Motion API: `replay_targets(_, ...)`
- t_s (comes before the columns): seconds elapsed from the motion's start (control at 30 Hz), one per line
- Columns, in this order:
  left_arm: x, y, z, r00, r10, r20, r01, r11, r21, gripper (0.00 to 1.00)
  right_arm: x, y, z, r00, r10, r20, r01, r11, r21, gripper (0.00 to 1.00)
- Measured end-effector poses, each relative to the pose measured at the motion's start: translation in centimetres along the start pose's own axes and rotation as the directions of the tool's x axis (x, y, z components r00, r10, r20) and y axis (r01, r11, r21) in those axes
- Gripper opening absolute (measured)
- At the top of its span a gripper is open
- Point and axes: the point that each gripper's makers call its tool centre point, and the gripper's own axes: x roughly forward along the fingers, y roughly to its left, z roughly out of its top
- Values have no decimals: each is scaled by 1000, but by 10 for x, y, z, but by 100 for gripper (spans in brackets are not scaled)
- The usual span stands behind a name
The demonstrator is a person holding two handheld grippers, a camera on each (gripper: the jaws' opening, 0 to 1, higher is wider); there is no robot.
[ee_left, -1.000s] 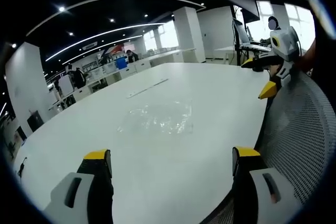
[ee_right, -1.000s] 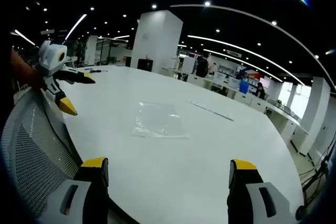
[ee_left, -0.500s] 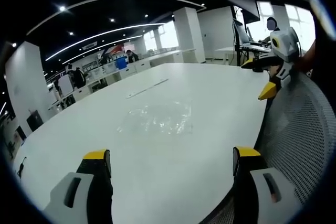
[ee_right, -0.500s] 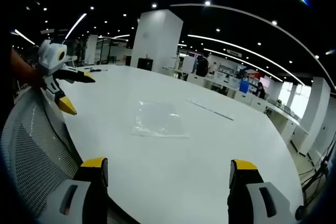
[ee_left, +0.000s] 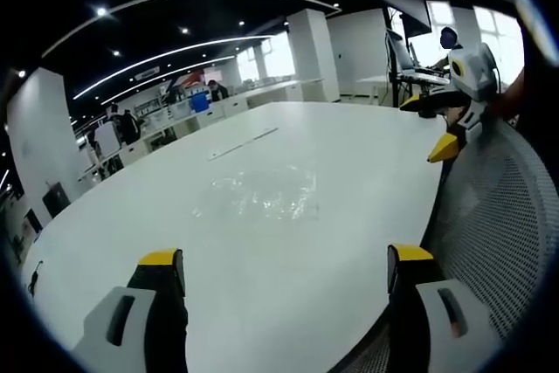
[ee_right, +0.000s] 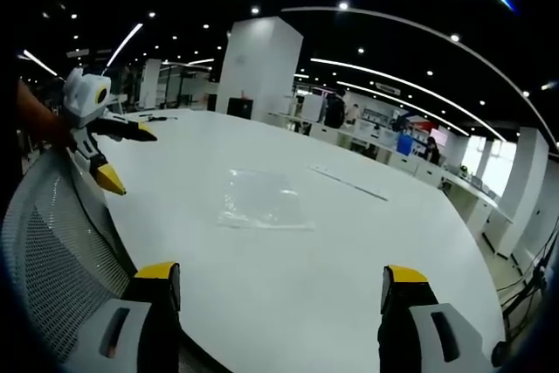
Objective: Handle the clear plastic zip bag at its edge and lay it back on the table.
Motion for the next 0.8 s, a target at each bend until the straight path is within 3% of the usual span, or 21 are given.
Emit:
replay_targets(0.3, 0, 0, 0, 1000, -2, 1, 2, 1000, -3, 95, 0, 1, -1, 1000, 1, -10, -1, 1000, -7, 96)
replay_targets(0.8, 3, -8, -6, 998, -44, -50, 46, 998, 45, 90, -1, -3, 0, 1000, -20, -4, 20, 1000, -10, 96)
